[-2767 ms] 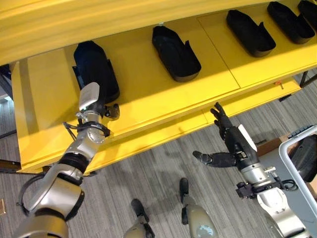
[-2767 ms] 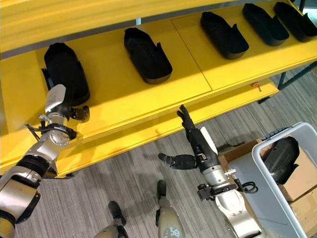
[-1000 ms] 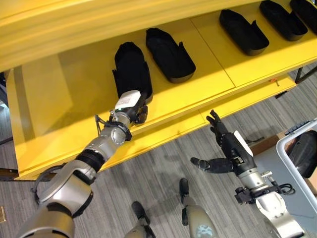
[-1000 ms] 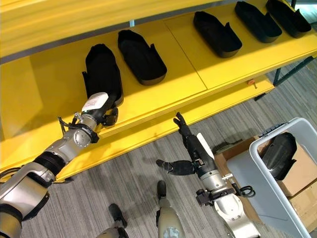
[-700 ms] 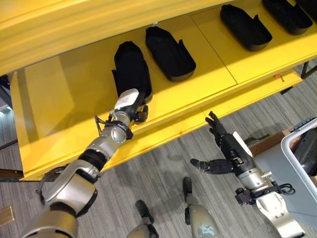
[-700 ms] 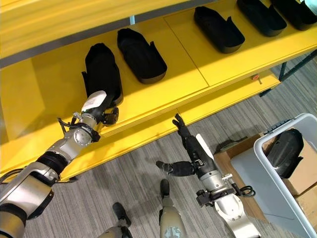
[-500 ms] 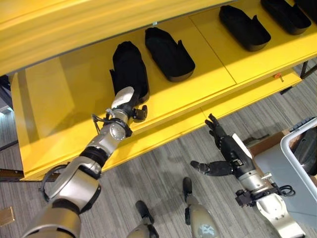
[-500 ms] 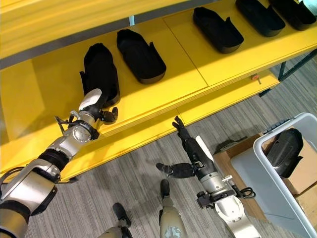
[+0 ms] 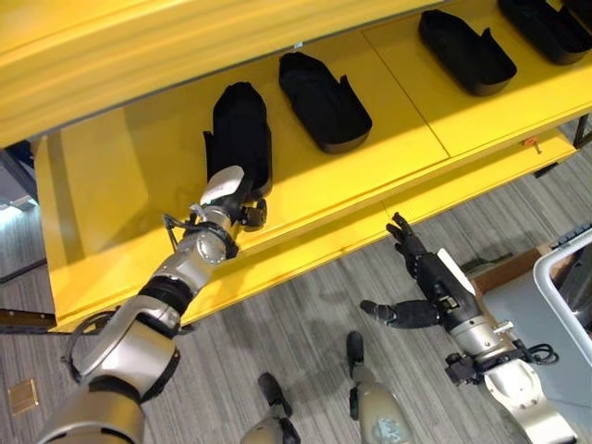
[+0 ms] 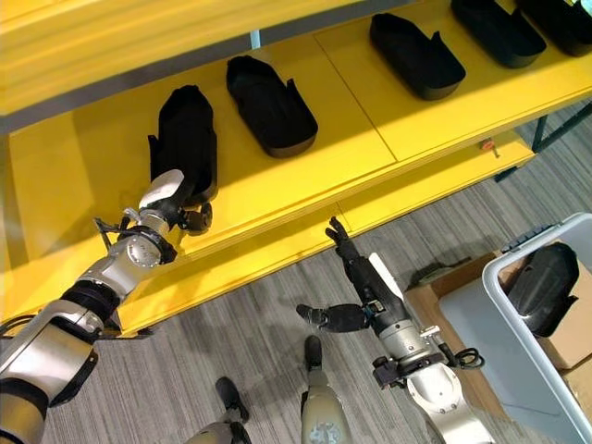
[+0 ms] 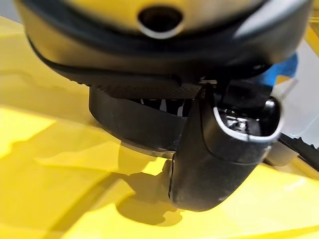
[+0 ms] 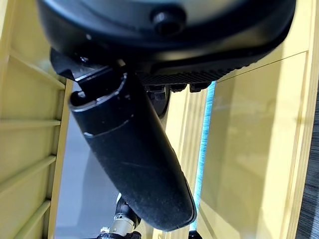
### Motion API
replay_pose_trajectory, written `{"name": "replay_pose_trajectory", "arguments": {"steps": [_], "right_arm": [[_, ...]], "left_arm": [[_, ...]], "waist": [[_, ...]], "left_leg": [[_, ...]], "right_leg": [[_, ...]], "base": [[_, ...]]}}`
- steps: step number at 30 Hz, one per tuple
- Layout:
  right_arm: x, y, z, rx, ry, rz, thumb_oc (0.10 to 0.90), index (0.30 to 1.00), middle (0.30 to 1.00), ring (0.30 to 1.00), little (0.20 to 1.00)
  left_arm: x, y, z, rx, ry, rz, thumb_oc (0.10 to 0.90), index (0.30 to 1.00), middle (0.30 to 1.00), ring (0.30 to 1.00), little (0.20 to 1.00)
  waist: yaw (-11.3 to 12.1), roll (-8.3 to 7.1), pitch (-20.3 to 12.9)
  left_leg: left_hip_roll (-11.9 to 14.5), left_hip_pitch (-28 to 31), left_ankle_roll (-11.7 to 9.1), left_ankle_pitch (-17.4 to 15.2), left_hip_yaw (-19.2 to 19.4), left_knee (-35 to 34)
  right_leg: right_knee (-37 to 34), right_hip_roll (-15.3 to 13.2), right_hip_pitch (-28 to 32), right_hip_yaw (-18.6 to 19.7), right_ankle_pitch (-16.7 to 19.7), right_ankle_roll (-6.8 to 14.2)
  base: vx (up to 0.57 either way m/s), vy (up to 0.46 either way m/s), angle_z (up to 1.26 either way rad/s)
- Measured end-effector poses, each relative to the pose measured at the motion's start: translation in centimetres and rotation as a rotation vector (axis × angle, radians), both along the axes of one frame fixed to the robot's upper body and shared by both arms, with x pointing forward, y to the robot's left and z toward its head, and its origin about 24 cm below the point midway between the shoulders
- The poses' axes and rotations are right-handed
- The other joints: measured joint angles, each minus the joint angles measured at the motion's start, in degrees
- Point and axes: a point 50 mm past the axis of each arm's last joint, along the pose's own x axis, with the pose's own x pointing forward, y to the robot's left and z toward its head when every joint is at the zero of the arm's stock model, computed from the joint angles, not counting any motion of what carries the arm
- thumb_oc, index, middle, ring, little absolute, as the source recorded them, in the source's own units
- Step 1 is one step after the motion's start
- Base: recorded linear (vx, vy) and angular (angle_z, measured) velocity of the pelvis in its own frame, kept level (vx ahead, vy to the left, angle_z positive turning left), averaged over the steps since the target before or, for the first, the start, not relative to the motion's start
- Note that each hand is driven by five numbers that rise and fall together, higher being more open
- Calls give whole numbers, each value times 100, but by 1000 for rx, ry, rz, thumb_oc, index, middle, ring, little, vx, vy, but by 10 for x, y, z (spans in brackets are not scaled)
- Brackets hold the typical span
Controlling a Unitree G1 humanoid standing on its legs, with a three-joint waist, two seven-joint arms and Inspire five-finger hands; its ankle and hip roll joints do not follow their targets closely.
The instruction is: Move parts from the plastic box to the shelf.
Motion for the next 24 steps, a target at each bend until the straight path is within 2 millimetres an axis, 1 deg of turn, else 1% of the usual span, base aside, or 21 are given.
{"name": "replay_pose_trajectory", "arguments": {"steps": [3, 6, 10, 11, 13, 16, 23, 24], "right_arm": [[0, -1, 0, -1, 2, -3, 900, 1000, 1000, 1000, 1000], [1, -3, 1, -5, 2, -15, 900, 1000, 1000, 1000, 1000], [1, -3, 0, -5, 6, -17, 900, 1000, 1000, 1000, 1000], [1, -3, 0, -5, 8, -18, 900, 1000, 1000, 1000, 1000], [1, -3, 0, -6, 9, -20, 900, 1000, 1000, 1000, 1000], [1, -3, 0, -7, 12, -24, 900, 1000, 1000, 1000, 1000], [1, -4, 0, -7, 13, -34, 900, 1000, 1000, 1000, 1000], [1, -4, -1, -7, 16, -38, 900, 1000, 1000, 1000, 1000]], "left_arm": [[-4, 1, -2, -5, -2, 1, 900, 1000, 1000, 1000, 1000], [-10, 6, -5, -25, -9, 4, 900, 1000, 1000, 1000, 1000], [-17, 17, -14, -78, -6, 44, 900, 1000, 1000, 1000, 1000], [-18, 19, -17, -104, -3, 61, 900, 1000, 1000, 1000, 1000], [-18, 23, -18, -138, -14, 95, 900, 1000, 1000, 1000, 1000], [-15, 17, -21, -238, -41, 141, 900, 1000, 1000, 1000, 1000], [-12, 14, -23, -263, -39, 171, 900, 1000, 1000, 1000, 1000], [-10, 11, -23, -292, -39, 184, 900, 1000, 1000, 1000, 1000]], "waist": [[7, 25, 14], [21, 112, 65], [29, 119, 69], [45, 119, 69], [78, 120, 69], [99, 125, 66], [90, 128, 64], [96, 128, 64]], "left_leg": [[-1, -2, 0, 0, -19, -1], [-2, 5, 1, -1, -38, -1], [-1, 66, 2, -8, -37, -1], [-1, 74, 0, -12, -40, -2], [0, 75, 0, -12, -43, -1], [-1, 78, 1, -11, -62, 2], [-2, 136, 1, -12, -96, 0], [-2, 137, 1, -12, -95, -1]], "right_leg": [[-1, 0, 4, -12, -8, 8], [-1, -2, 22, -28, -15, 15], [-2, -1, 75, -27, -53, 18], [-2, -3, 85, -26, -96, 57], [-3, -3, 85, -25, -96, 56], [-2, -3, 103, -36, -96, 53], [-2, -8, 178, -66, -106, 57], [-2, -8, 179, -65, -106, 58]], "base": [[0, 0, 0], [1, -1, 1], [0, 0, 0], [0, 0, 0], [0, 0, 0], [1, -3, 1], [2, -5, 2], [0, 0, 0]]}}
